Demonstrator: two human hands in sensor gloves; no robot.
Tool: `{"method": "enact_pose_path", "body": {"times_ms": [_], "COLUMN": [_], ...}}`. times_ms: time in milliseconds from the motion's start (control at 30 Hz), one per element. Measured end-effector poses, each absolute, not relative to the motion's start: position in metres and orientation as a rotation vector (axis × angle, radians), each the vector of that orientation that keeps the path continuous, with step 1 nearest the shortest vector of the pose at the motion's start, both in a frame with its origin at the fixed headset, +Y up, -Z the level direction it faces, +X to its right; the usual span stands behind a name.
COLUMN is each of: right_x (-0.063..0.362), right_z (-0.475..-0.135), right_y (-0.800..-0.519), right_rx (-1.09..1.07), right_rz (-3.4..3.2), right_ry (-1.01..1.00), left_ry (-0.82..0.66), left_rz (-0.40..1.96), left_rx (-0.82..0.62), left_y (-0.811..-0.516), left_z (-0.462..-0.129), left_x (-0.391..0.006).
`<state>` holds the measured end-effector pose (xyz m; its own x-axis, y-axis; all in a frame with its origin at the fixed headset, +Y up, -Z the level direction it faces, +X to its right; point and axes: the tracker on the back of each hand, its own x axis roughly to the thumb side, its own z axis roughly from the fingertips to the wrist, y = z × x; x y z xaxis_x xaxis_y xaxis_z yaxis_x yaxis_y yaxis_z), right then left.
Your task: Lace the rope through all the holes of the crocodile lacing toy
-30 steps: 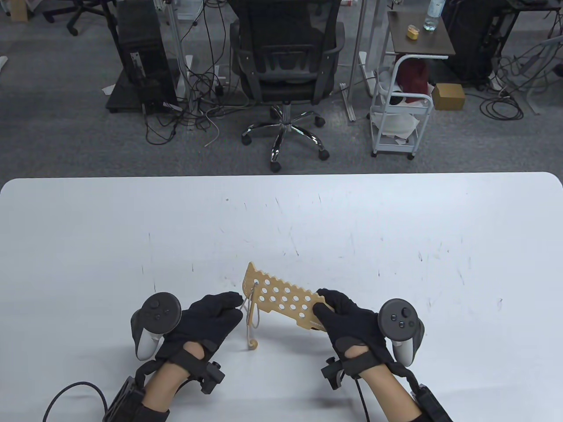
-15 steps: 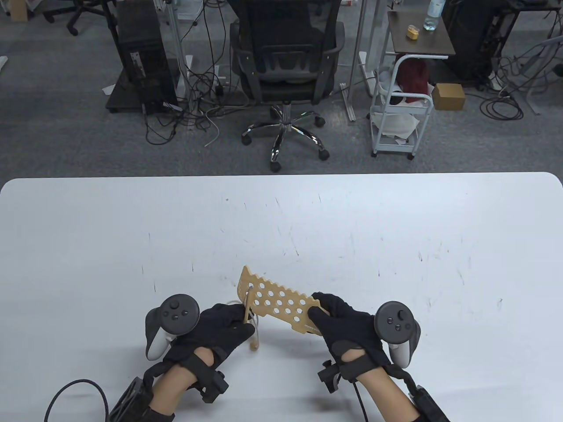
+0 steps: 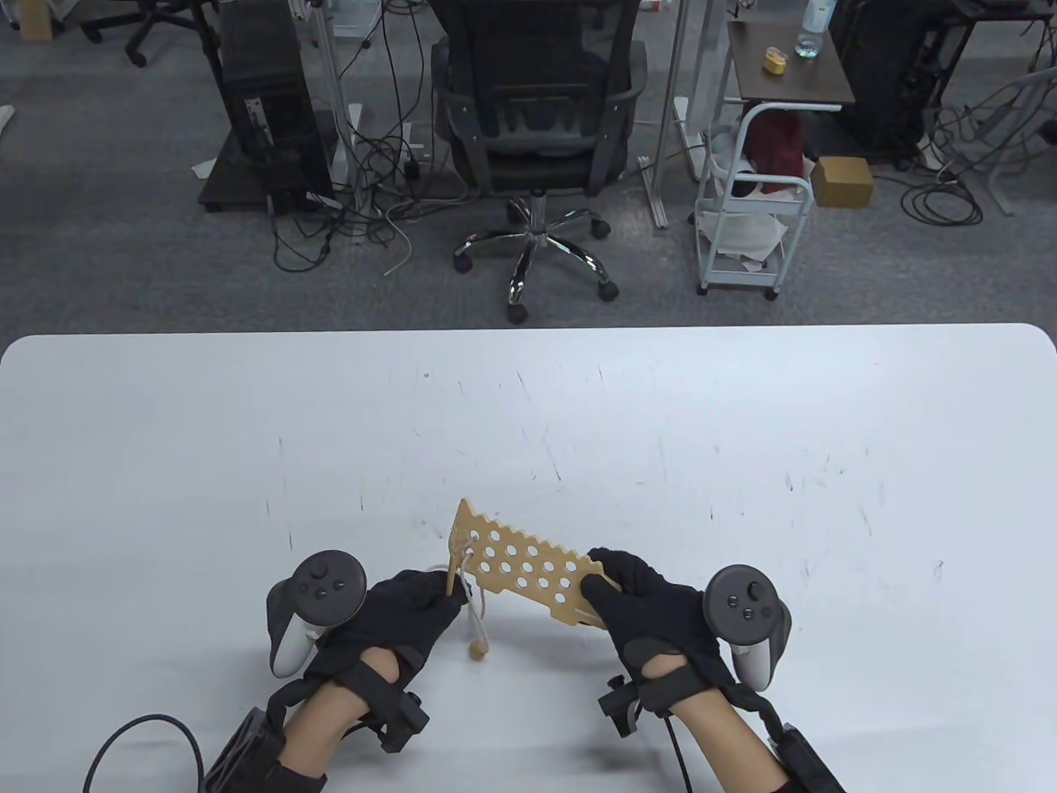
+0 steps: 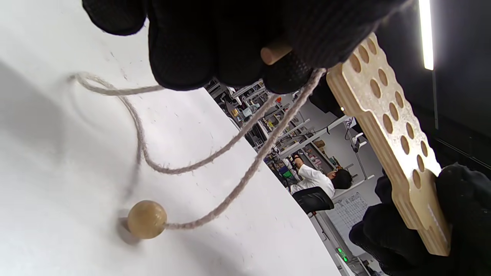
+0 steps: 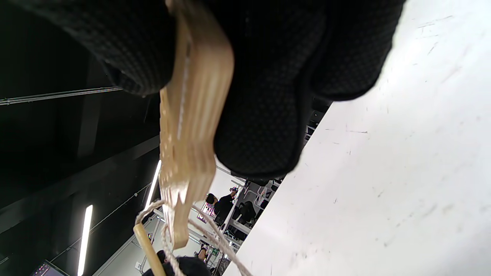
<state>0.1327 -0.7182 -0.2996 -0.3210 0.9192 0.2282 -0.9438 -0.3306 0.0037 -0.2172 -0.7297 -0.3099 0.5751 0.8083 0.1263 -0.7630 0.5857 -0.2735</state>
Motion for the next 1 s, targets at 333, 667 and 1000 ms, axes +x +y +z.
{"method": "enact_pose_path", "body": {"times_ms": [333,667,1000], "right_x": [0.139,0.147,0.154], "right_z": [-0.302,-0.307,-0.310], "right_y": [-0.718,-0.718,-0.719], "right_rx": [0.183,0.143,0.109], "right_rz": [1.907,1.902,1.900], "right_ry": [-0.155,-0.161,-0.167], "left_ry": [-0.233,-0.216,-0.184], "left_rz": [0.986,1.034,1.059], "left_rx": [-0.150,-0.099,-0.019], "left_y": [-0.723,-0.717,-0.713], "left_z": [-0.312,-0.312,-0.313], "left_x": [-0.227,-0.237,-0.249]}}
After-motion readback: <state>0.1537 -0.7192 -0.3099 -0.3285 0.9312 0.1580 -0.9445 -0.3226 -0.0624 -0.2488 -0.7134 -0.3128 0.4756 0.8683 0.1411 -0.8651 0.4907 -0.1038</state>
